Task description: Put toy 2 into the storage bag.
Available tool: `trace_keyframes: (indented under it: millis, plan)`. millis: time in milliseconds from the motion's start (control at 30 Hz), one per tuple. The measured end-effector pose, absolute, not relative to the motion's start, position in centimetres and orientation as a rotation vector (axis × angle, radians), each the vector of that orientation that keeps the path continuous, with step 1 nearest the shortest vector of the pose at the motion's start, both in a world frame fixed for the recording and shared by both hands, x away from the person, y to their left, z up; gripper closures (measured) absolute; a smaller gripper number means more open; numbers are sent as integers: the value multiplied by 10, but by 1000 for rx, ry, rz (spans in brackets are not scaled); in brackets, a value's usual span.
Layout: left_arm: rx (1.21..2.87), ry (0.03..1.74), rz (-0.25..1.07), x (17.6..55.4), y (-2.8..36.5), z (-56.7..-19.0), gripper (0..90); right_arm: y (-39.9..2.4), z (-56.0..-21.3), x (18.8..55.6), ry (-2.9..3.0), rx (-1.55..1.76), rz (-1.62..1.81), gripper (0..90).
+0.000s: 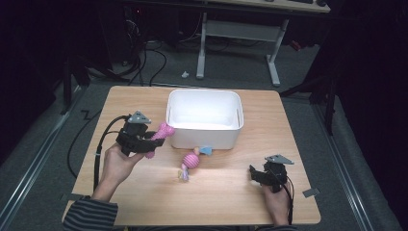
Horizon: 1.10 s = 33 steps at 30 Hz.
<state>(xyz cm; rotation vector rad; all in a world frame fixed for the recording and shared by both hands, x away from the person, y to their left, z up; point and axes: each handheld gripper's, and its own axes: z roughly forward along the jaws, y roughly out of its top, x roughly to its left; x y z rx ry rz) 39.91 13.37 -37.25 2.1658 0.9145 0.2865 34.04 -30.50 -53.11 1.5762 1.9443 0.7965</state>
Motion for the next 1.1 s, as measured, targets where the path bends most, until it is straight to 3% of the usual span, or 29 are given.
trace_keyframes:
  millis: [333,1100]
  plan:
    - [2155,867,296,408,123,-349,587,-305,-531,340,1945,1576,797,226]
    - [2154,835,253,441,95,-332,587,-305,-531,340,1945,1576,797,226]
